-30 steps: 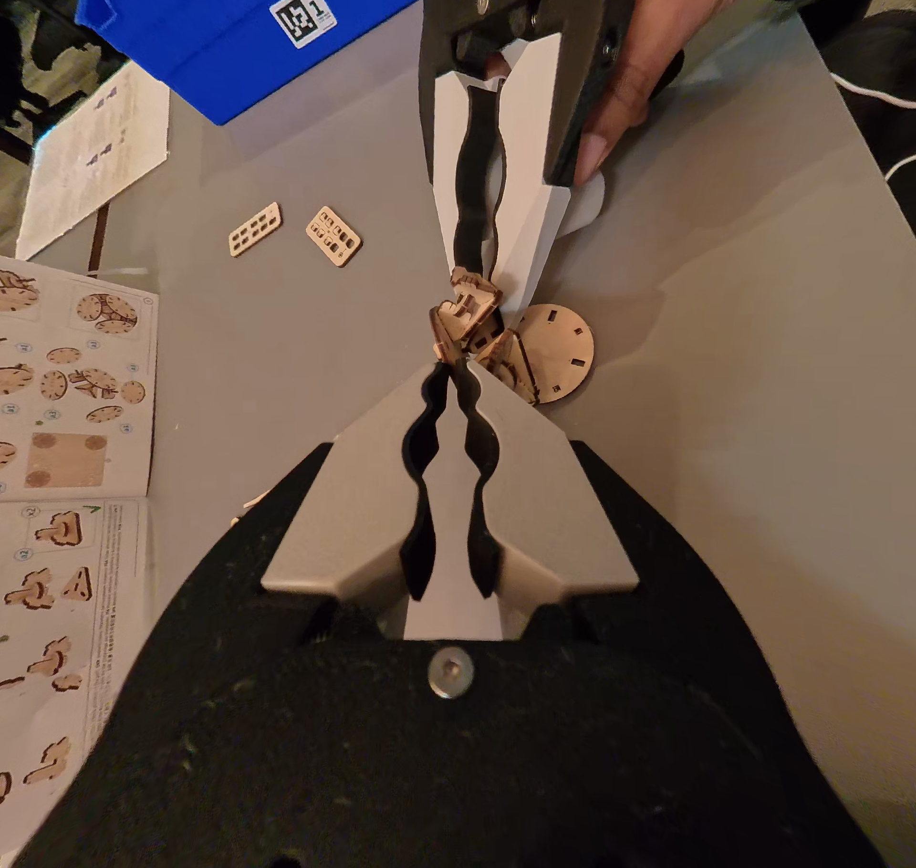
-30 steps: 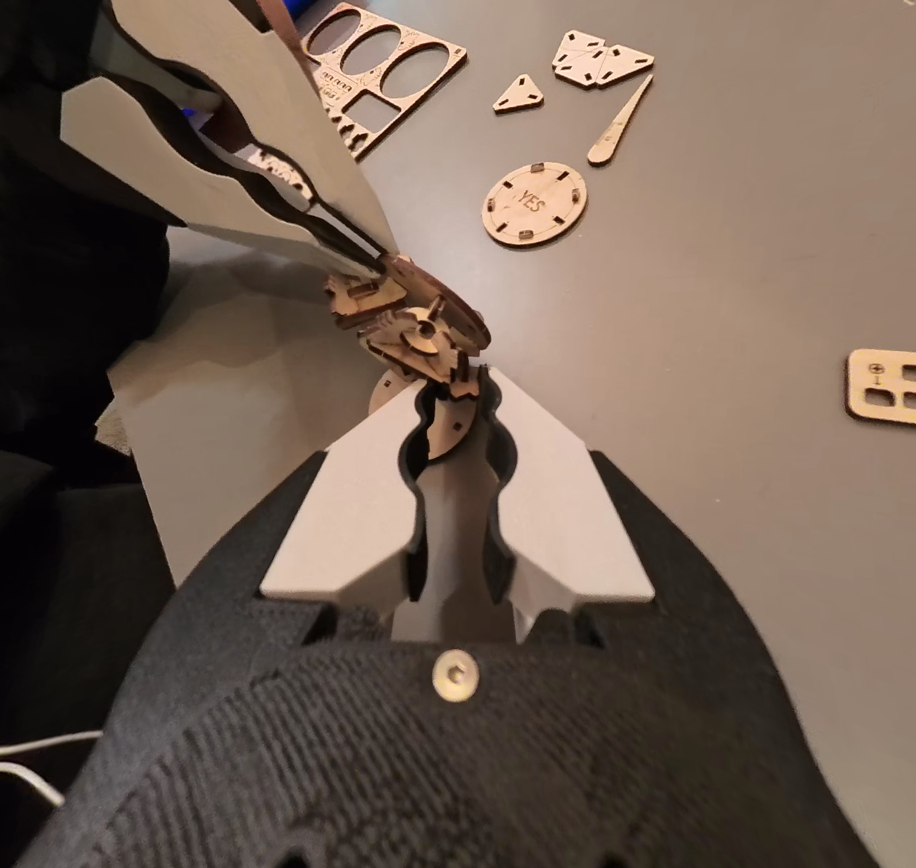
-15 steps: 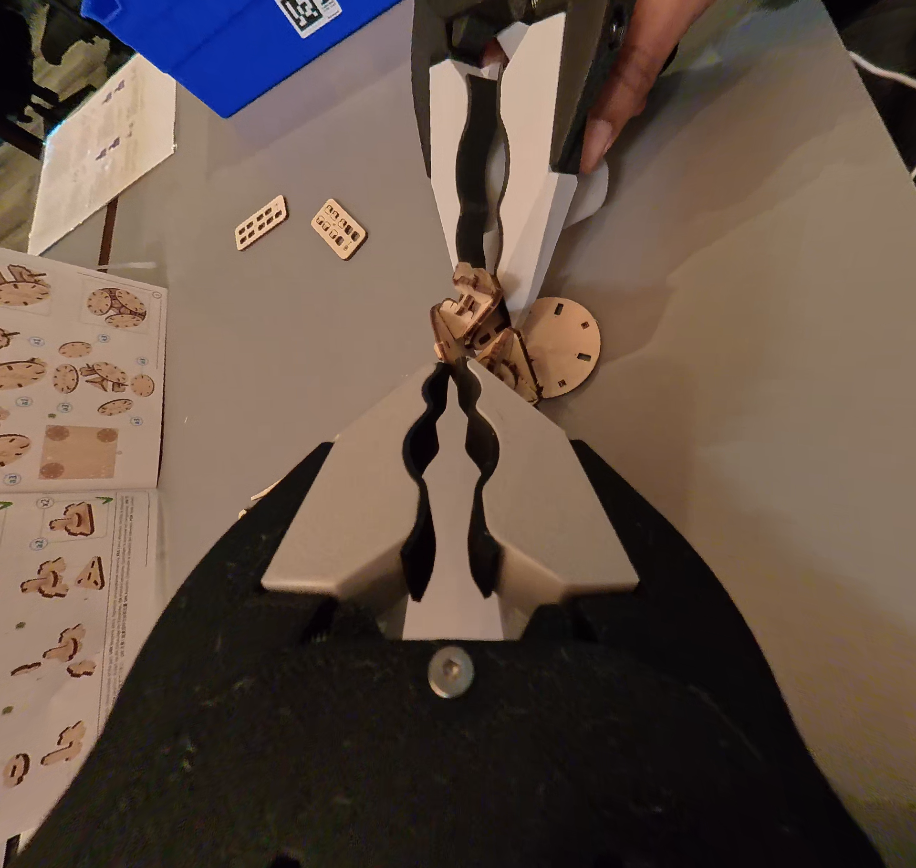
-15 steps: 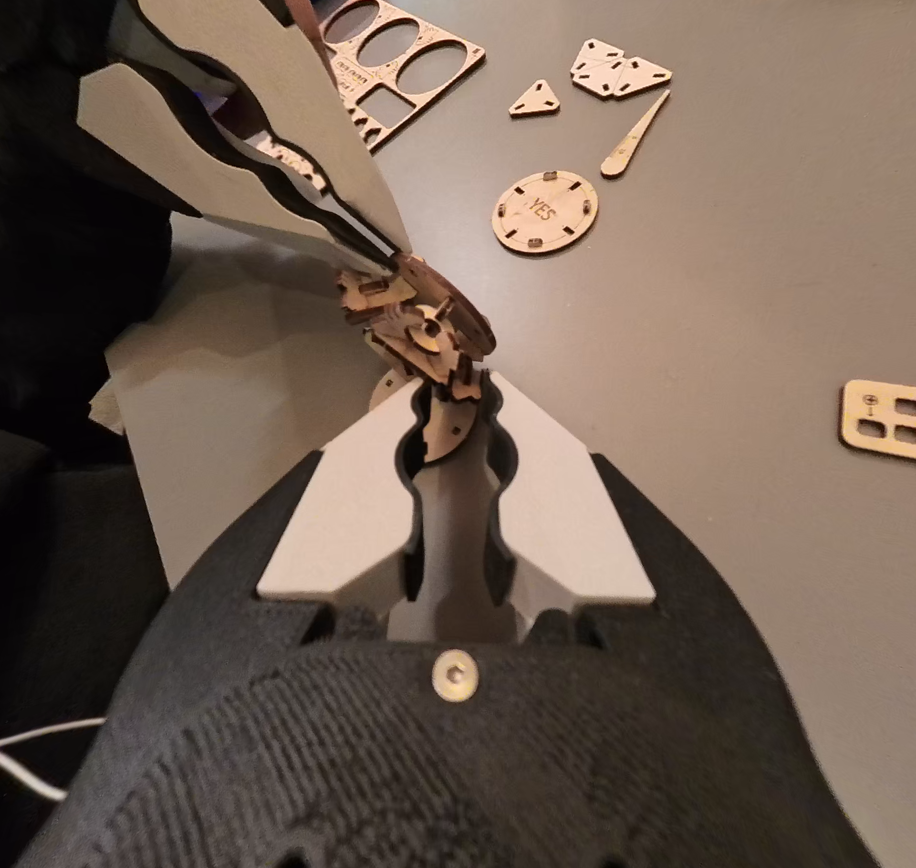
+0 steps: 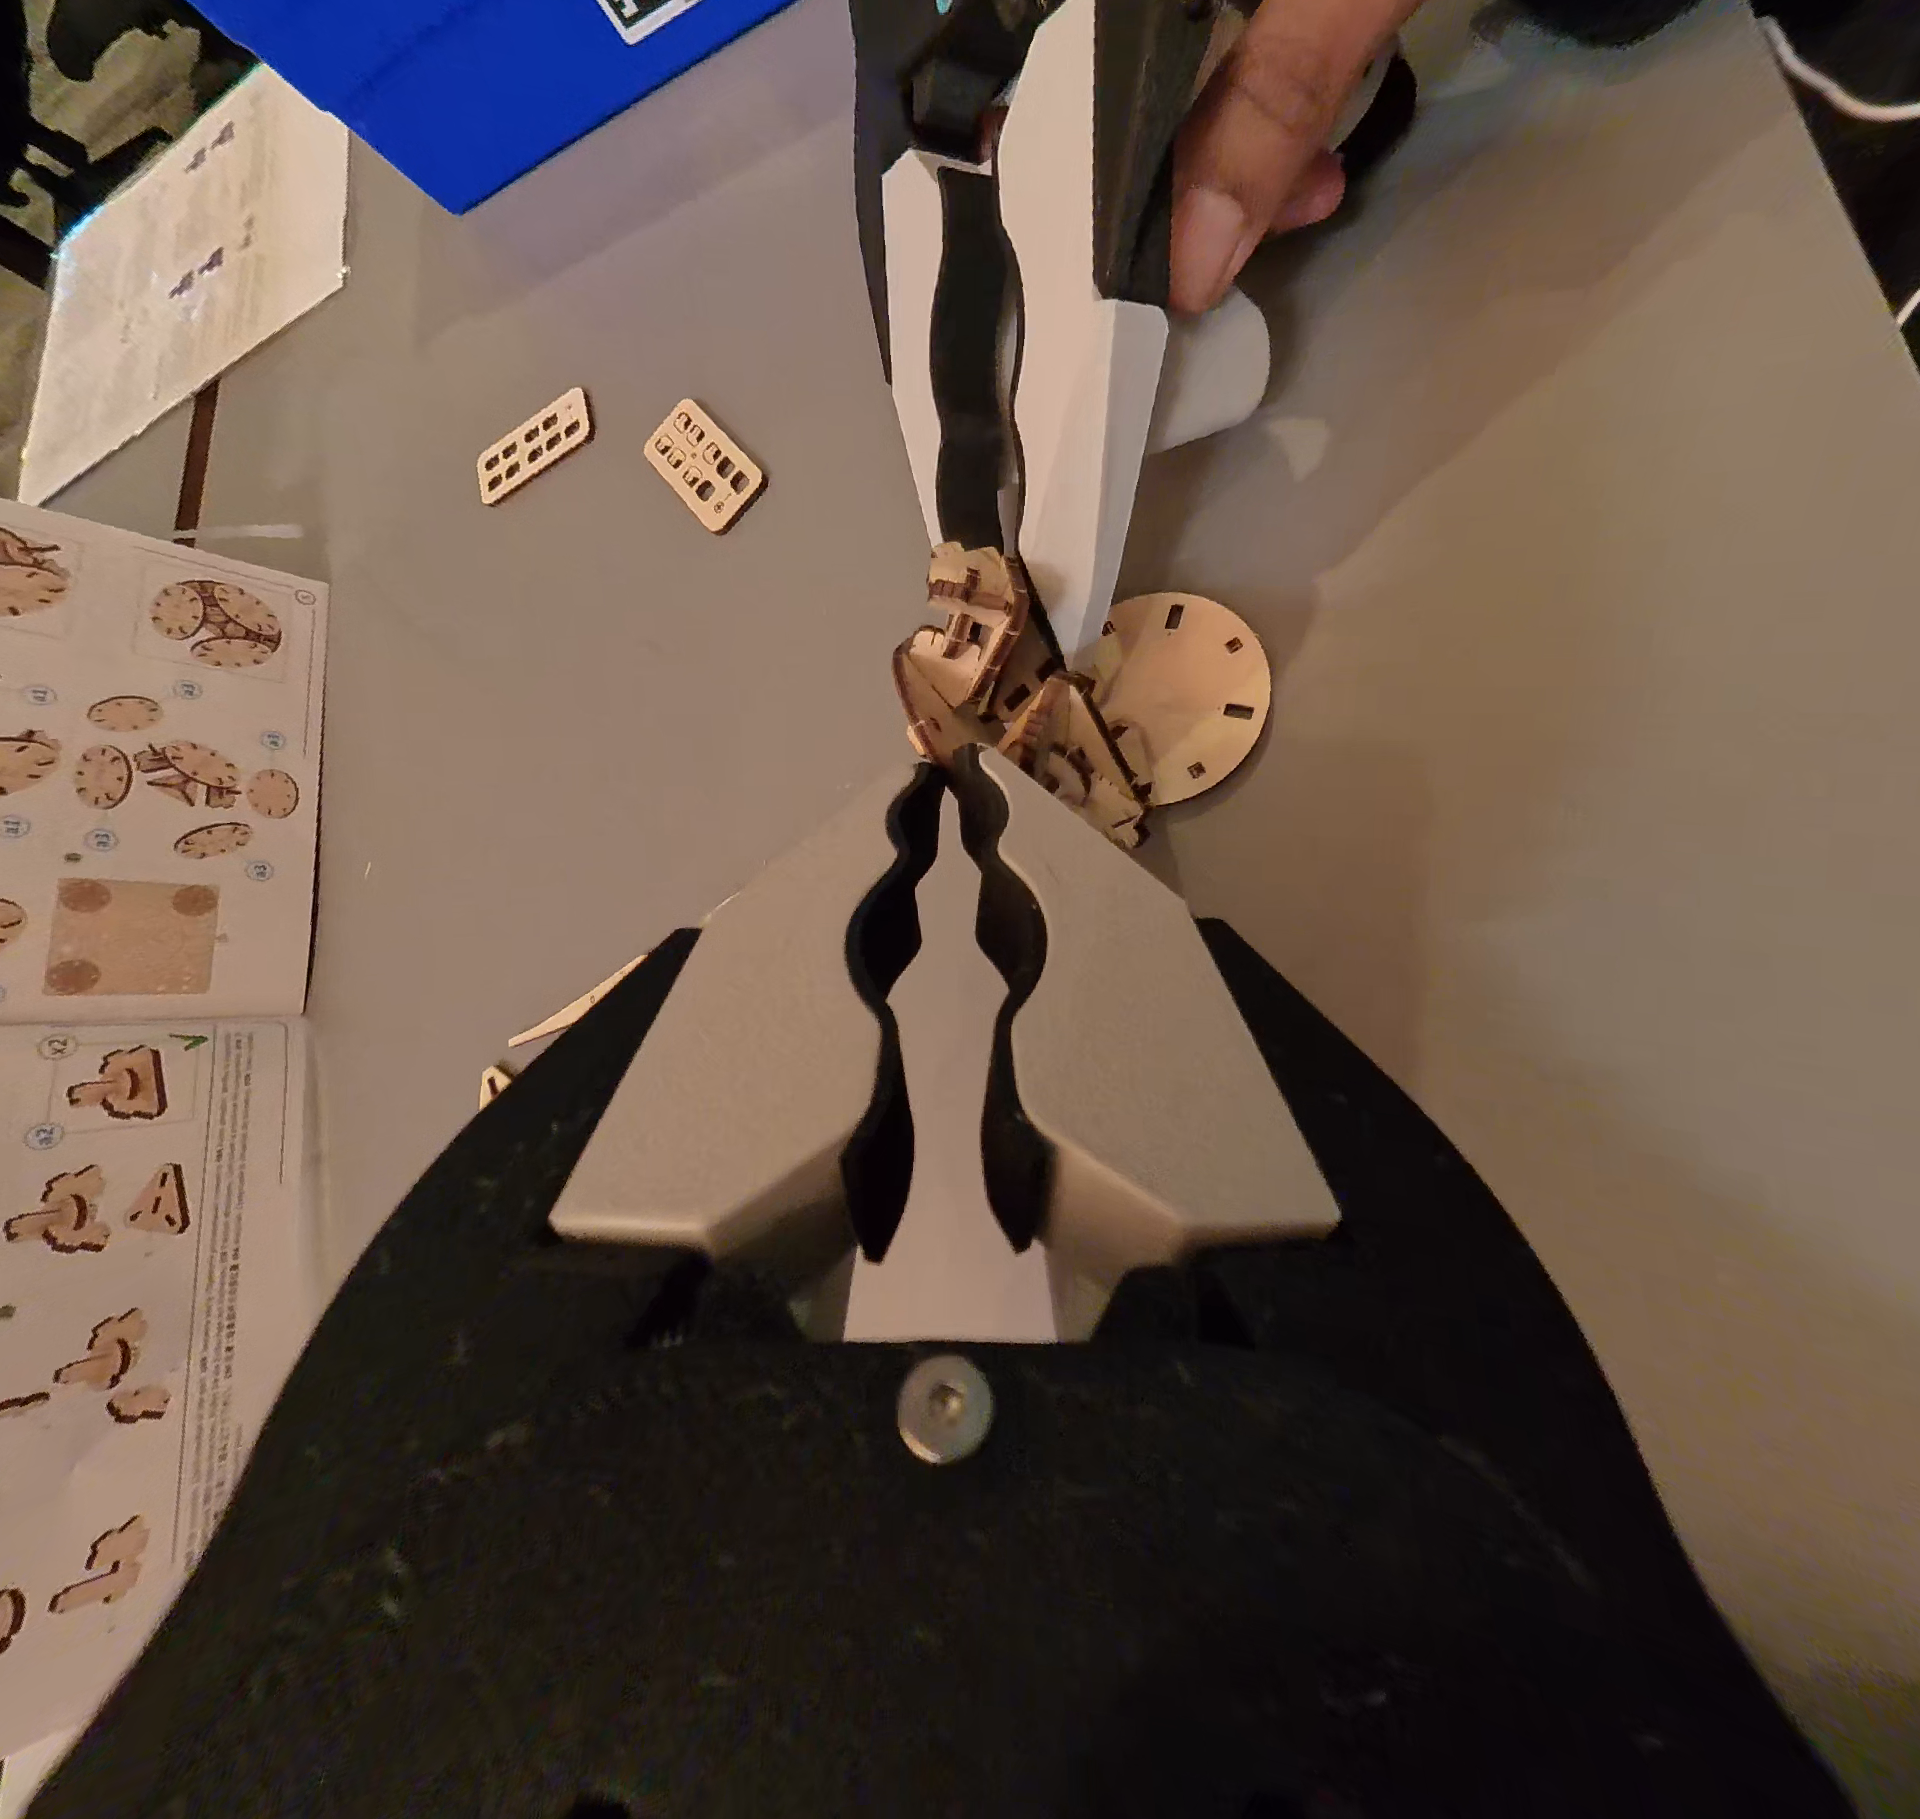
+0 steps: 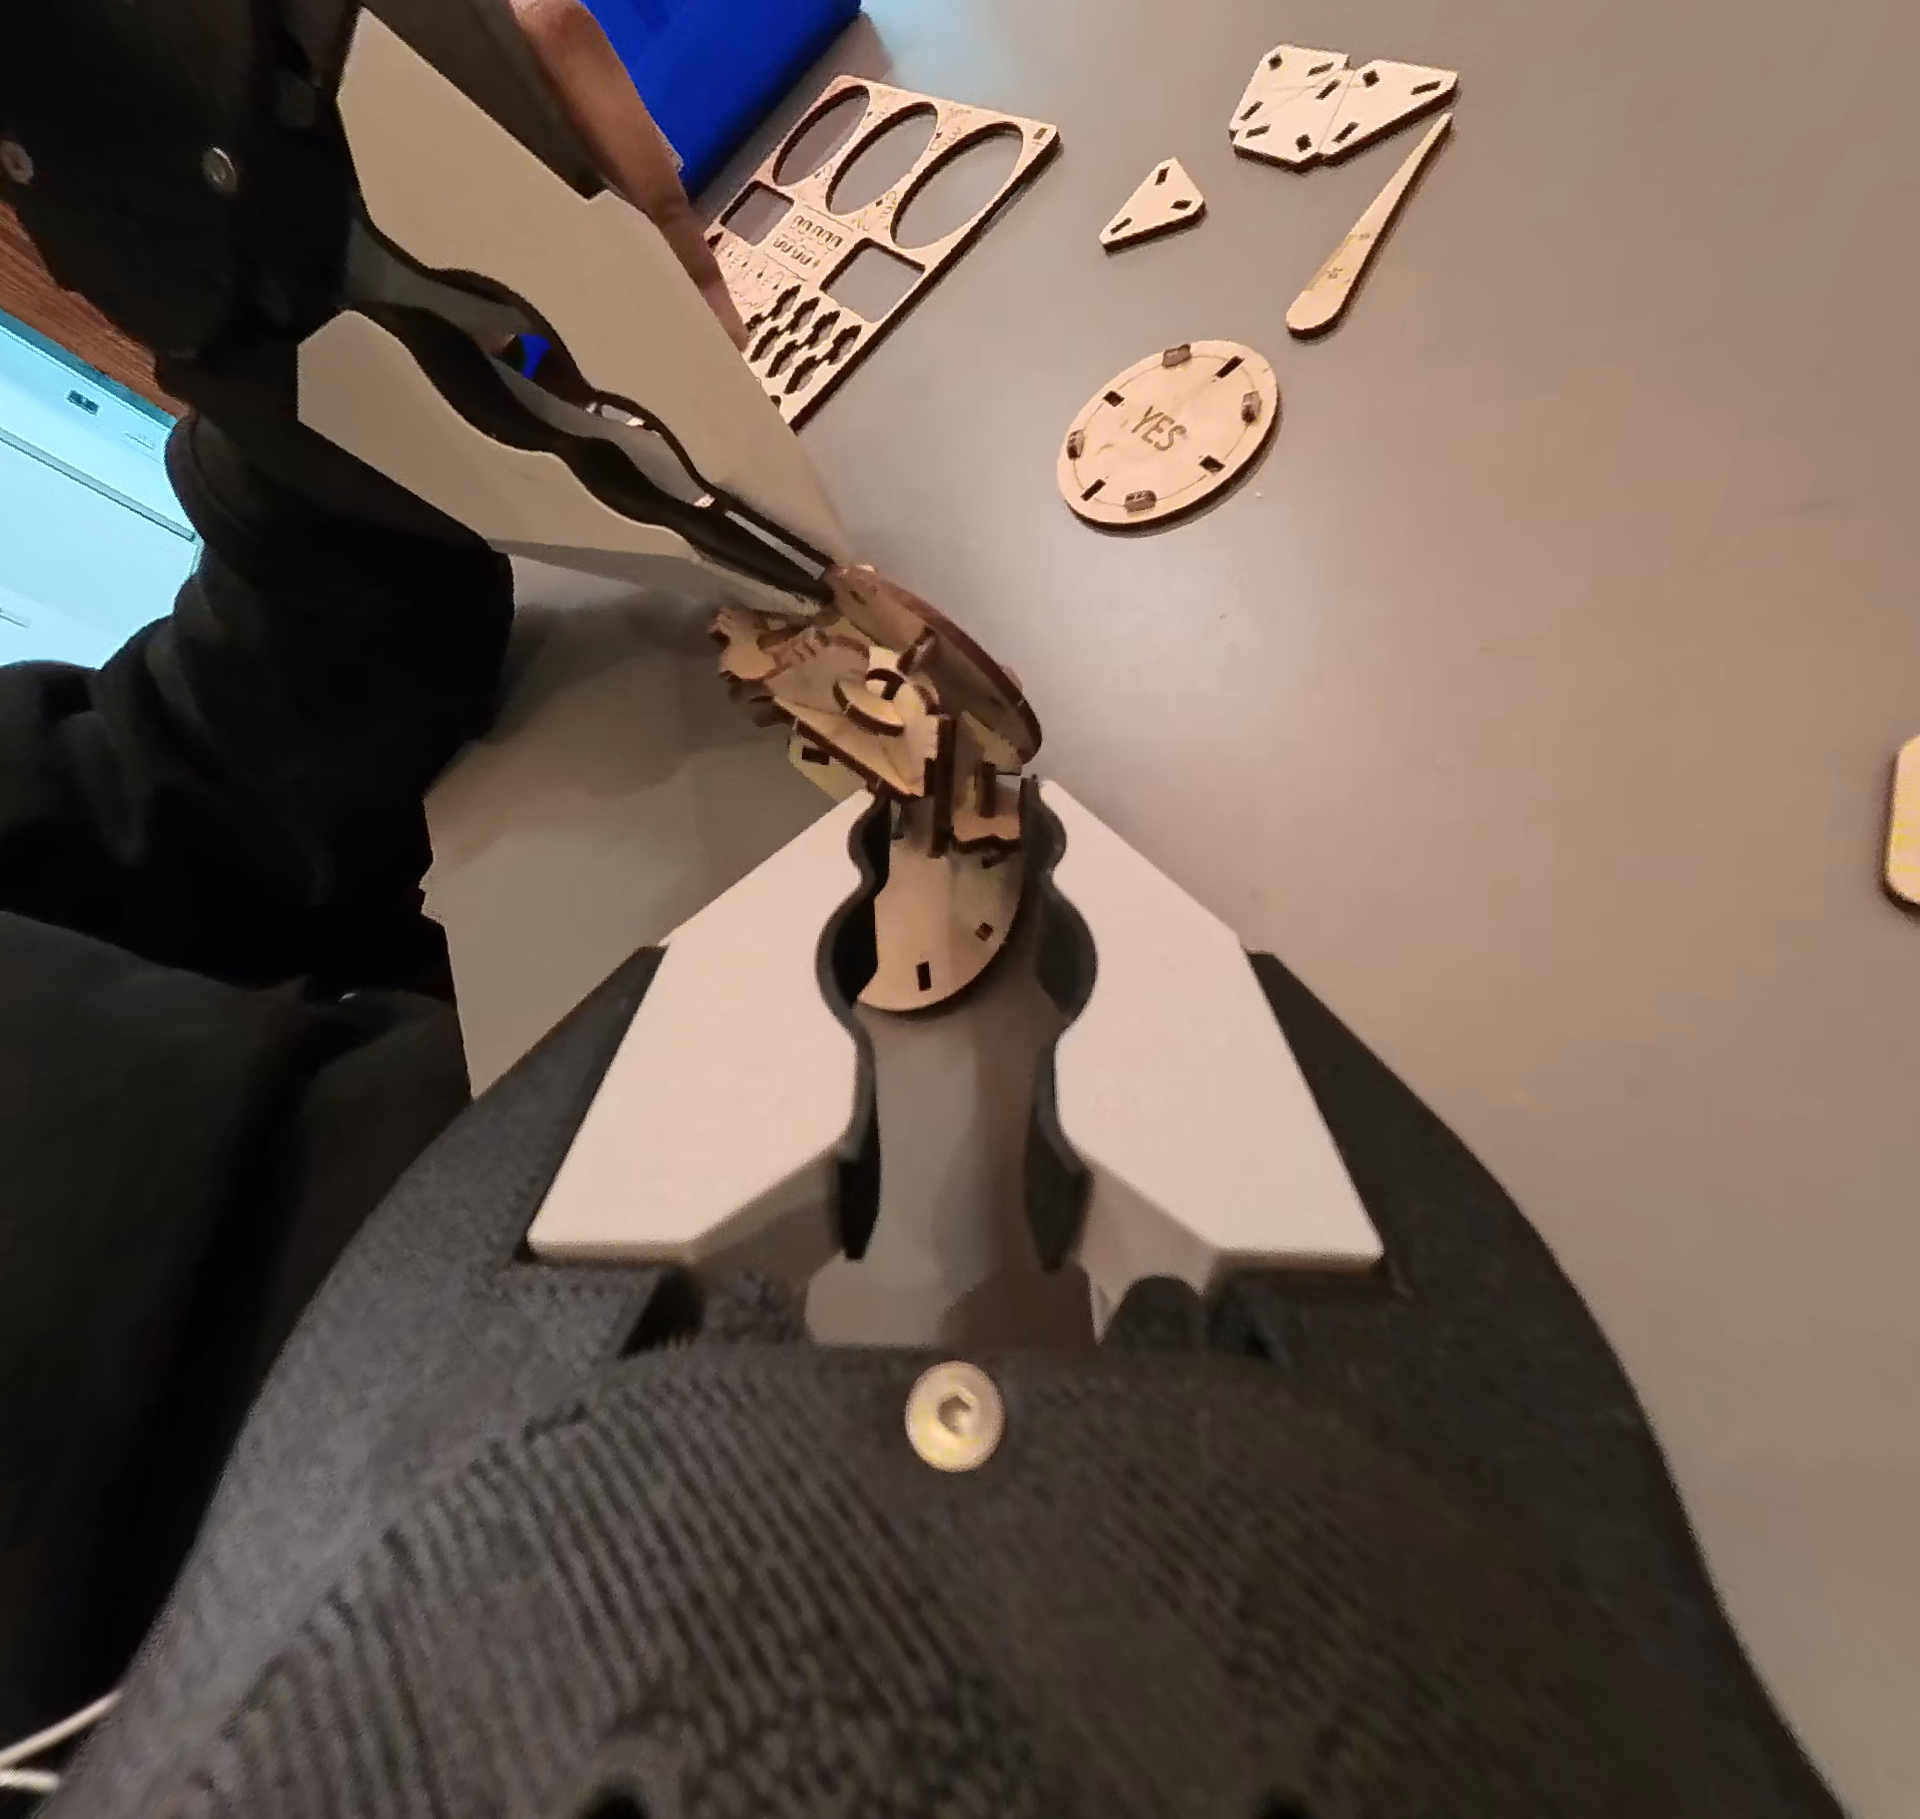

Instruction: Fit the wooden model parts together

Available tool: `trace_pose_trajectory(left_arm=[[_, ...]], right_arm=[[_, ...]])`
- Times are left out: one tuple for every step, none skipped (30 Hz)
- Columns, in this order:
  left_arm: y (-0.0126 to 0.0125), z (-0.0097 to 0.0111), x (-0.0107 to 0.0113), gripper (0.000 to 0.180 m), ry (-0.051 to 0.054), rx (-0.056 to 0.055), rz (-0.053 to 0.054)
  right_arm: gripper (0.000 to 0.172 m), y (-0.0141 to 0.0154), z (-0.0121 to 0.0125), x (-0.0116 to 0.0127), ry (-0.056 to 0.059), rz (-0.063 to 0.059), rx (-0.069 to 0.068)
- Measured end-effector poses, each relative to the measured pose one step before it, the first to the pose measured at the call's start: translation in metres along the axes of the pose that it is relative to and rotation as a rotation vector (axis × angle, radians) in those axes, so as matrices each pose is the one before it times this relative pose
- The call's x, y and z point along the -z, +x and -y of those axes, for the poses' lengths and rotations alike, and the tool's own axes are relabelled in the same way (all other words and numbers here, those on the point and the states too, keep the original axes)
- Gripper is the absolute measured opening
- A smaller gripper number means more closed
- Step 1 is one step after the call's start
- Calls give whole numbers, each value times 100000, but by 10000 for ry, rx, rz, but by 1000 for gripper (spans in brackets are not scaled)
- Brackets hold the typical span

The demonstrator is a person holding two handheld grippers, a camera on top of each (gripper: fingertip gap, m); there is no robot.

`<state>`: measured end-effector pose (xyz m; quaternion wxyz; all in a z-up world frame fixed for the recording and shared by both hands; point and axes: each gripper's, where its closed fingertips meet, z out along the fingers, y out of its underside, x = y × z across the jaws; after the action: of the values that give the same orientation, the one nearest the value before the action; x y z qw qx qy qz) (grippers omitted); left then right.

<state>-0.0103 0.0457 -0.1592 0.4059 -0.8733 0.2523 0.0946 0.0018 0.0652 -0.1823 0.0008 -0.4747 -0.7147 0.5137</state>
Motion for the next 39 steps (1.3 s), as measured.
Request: trace_pose_trajectory(left_arm=[[13, 22, -11, 2, 16, 4, -7], [8, -5, 5, 2, -7, -4, -1], [5, -2, 0, 2, -12, -21, 13], [-2, 13, 0, 2, -13, -12, 23], [2, 15, 2, 2, -18, 14, 5], [6, -10, -14, 2, -23, 20, -5], [-5, 10, -5, 2, -6, 13, 2], [13, -11, 5, 2, -19, -2, -1], [17, 2, 0, 2, -24, -35, 13], [9, 15, 9, 2, -39, -47, 32], [20, 26, -3, 2, -54, -54, 31], [40, 42, 3, 2, -62, -76, 35], [22, 51, -9, 2, -64, -90, 53], [5, 30, 0, 1, -52, -71, 49], [25, 22, -12, 1, -35, -40, 15], [5, 40, -14, 1, -11, -22, 19], [-15, 27, -17, 1, 4, -3, 16], [6, 15, -24, 1, 3, 19, -9], [16, 17, -1, 1, 12, -7, -7], [22, 36, -19, 1, 19, -11, -1], [36, 35, -28, 1, 10, -15, 0], [36, 30, -55, 1, -12, -31, 5], [16, -3, -63, 1, -39, -53, 33], [-40, -153, -91, 1, -137, -79, 68], [-130, -334, -123, 1, -243, -83, 134], [-86, -514, -169, 0, -330, -122, 107], [-23, -458, -186, 0, -278, -109, 86], [51, -80, -122, 0, -20, -54, 21], [-11, 219, -33, 0, 189, 32, 31], [-13, 232, 55, 0, 160, 123, -37], [-91, 93, 85, 0, 12, 129, -14], [-181, 74, 96, 0, 1, 19, 87], [-78, 139, 73, 0, 56, -48, 63], [46, 142, 35, 0, 69, -21, -11], [7, 106, -3, 0, 47, 9, 3], [24, 101, -12, 0, 52, -5, -1], [51, 128, 17, 0, 79, -3, -25], [37, 125, 12, 0, 73, 16, -26], [73, 124, 7, 0, 84, 6, -38]], right_arm=[[23, 2, -24, 22, 6, -25, 16], [23, -10, -2, 3, 2, -25, 27], [23, 3, -4, -2, -4, -11, 16], [23, 8, -12, 9, -13, 11, -10], [23, 0, -8, 7, -13, 42, -25], [22, 16, 11, 6, -3, 51, -60], [22, 3, -1, 10, -7, 71, -80], [22, 9, 6, 8, -3, 67, -79], [22, 5, -4, 3, -6, 53, -62], [22, 10, -18, 3, -12, 20, -19], [21, 5, -21, 20, -16, -2, 19], [21, -2, -41, 18, -20, -9, 29], [21, 18, -28, 24, -10, -10, 11], [20, 5, -20, 10, -4, -2, -5], [20, 10, -26, 13, -8, -4, -4], [20, 6, -29, 22, -6, 6, -14], [20, -3, -12, 29, 2, 9, -22], [20, 8, -9, 25, 4, 15, -22], [20, -34, -8, 36, 5, 29, -12], [21, -51, 0, 50, 5, 43, 13], [22, -50, -7, 82, -6, 36, 64], [23, -68, 21, 144, -7, 51, 126], [29, -231, 102, 234, 26, 162, 124], [39, -218, 67, 363, -13, 176, 38], [45, 44, -144, 514, -173, 22, 42], [50, 343, -267, 580, -267, -180, 164], [53, 315, -326, 532, -252, -228, 316], [53, 115, -460, 403, -217, -203, 439], [54, 36, -560, 245, -167, -253, 504], [54, -127, -618, 111, -152, -232, 561], [55, -242, -589, -52, -147, -226, 583], [58, -191, -528, -179, -163, -289, 623], [63, 130, -452, -247, -214, -473, 669], [64, 498, -343, -229, -276, -668, 633], [64, 499, -125, -243, -205, -595, 466], [65, 86, 327, -202, 77, -224, 241], [64, -199, 364, -165, 134, 65, 34], [64, -220, 150, -234, 21, 148, -132], [67, -109, -54, -278, -56, 131, -179]])
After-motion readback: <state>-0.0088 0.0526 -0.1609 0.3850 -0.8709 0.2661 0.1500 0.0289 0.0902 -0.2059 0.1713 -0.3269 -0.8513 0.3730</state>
